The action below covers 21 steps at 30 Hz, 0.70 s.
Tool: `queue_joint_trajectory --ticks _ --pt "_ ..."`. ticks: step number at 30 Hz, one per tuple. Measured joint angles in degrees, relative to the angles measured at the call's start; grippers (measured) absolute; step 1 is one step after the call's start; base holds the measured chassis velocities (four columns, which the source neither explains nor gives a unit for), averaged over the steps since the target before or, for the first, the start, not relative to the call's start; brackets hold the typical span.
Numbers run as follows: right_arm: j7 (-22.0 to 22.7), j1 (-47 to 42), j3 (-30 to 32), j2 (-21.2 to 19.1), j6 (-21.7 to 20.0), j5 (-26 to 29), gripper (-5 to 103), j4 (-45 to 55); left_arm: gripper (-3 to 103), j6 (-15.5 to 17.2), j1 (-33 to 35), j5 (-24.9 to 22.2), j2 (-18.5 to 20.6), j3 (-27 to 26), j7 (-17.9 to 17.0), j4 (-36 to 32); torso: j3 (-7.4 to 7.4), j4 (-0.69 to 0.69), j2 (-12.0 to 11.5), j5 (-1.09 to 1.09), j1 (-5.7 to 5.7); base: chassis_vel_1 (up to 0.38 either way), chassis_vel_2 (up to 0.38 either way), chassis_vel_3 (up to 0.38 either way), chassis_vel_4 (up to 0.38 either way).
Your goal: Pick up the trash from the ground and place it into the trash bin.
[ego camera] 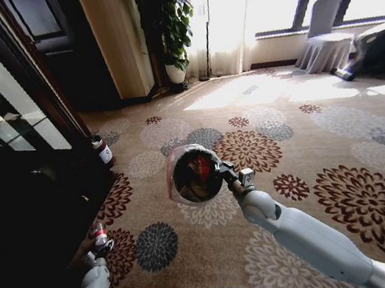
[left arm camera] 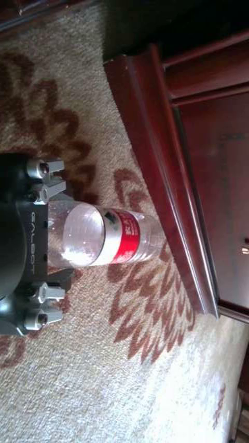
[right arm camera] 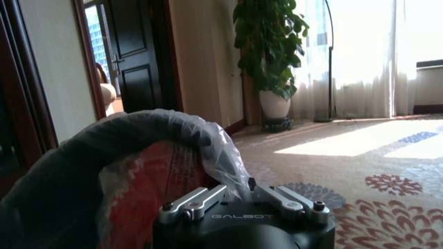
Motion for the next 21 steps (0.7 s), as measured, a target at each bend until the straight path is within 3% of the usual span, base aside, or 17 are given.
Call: queue_joint_trajectory --ticks 2,3,5,14,21 --pt "0.00 0.00 0.00 0.00 0.00 0.00 0 0.00 61 0.07 0.24 -0.31 -0.05 0.03 0.20 -0.33 0.00 0.00 0.00 -0.01 0.00 0.000 0.000 0.000 0.000" --pt "0.00 0.00 0.00 0.00 0.00 0.00 0 0.00 52 0.09 0.48 -0.59 -0.05 0.03 0.36 -0.57 0.00 0.01 0.00 0.00 0.00 0.000 0.000 0.000 0.000" --pt "0.00 0.00 0.00 0.00 0.00 0.00 0 0.00 52 0.09 0.66 -0.71 -0.05 0.03 0.47 -0.75 0.00 0.01 0.00 0.00 0.00 0.000 0.000 0.000 0.000" --pt "0.00 0.00 0.00 0.00 0.00 0.00 0 0.00 29 0.40 2.72 -2.28 -0.09 -0.16 1.13 -3.66 0.00 0.01 0.00 -0.01 0.00 0.000 0.000 0.000 0.000" --pt "0.00 0.00 0.00 0.00 0.00 0.00 0 0.00 28 0.57 8.45 -5.16 -0.24 -0.79 1.30 -12.93 0.00 0.01 0.00 0.00 0.00 0.000 0.000 0.000 0.000"
